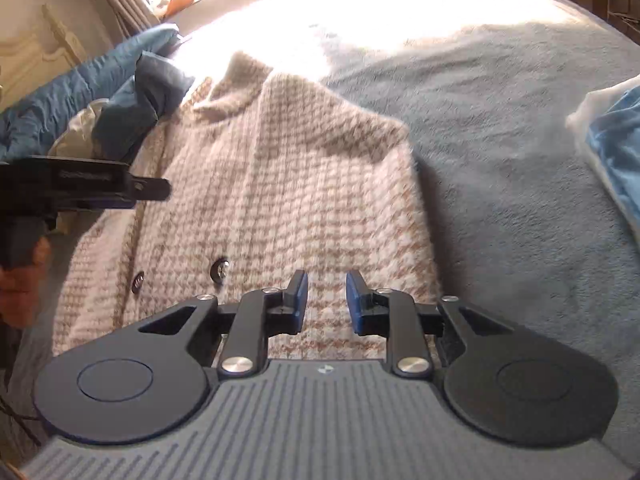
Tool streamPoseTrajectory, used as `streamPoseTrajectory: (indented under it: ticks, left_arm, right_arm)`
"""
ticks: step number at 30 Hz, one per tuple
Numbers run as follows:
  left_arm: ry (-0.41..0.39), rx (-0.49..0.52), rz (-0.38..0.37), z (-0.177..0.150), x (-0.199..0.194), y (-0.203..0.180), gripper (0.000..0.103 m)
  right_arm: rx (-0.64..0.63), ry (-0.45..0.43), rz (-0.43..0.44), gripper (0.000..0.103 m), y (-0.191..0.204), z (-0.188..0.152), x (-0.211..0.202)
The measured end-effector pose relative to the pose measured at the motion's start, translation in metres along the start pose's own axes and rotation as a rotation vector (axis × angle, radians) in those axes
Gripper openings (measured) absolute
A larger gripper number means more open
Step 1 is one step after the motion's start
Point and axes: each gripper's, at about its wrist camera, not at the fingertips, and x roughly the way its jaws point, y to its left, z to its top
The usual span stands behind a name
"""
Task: Fold clothes
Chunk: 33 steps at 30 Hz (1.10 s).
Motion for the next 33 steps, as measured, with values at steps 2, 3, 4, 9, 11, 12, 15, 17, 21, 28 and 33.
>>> streamPoseTrajectory:
  ticks: [2,3,4,9,11,12,15,17,21,28,33]
  left_arm:
    - [-0.012,-0.072,0.071,0.004,-0.021,0.048,0.057]
    - [-0.025,-0.092,0.107,0.006,-0.032,0.071,0.057]
    - [-0.039,-0.108,0.142,0.009,-0.044,0.093,0.057]
    - [-0.133,-0.137,0.286,0.022,-0.095,0.188,0.057]
    - [-0.159,-0.112,0.330,0.021,-0.099,0.210,0.058]
    - [-0.167,-0.099,0.348,0.022,-0.096,0.220,0.058]
    - [-0.187,-0.084,0.311,0.025,-0.086,0.235,0.058]
    - [-0.177,-0.063,0.260,0.030,-0.070,0.232,0.058]
    - [-0.203,0.004,0.122,0.048,-0.035,0.202,0.058]
    - [-0.212,0.081,-0.148,0.120,0.034,0.126,0.061]
    - [-0.150,0.111,-0.182,0.178,0.106,0.081,0.063]
  right_arm:
    - [-0.065,0.031,-0.057,0.020,0.013,-0.008,0.014]
    - [-0.087,0.036,-0.079,0.020,0.018,-0.009,0.013]
    - [-0.086,0.035,-0.077,0.021,0.023,-0.006,0.006]
    - [-0.060,0.021,-0.009,0.024,0.040,-0.018,-0.036]
    - [-0.075,0.129,-0.049,0.029,0.050,-0.044,-0.026]
    - [-0.079,0.189,-0.085,0.029,0.052,-0.057,-0.019]
    - [-0.117,0.181,-0.123,0.029,0.074,-0.064,-0.031]
    - [-0.139,0.128,-0.101,0.030,0.090,-0.058,-0.042]
    - [-0.196,0.233,-0.164,0.043,0.102,-0.065,-0.006]
    - [-0.192,0.075,-0.064,0.043,0.107,0.021,-0.013]
    - [-0.204,-0.063,0.027,0.043,0.093,0.137,0.027]
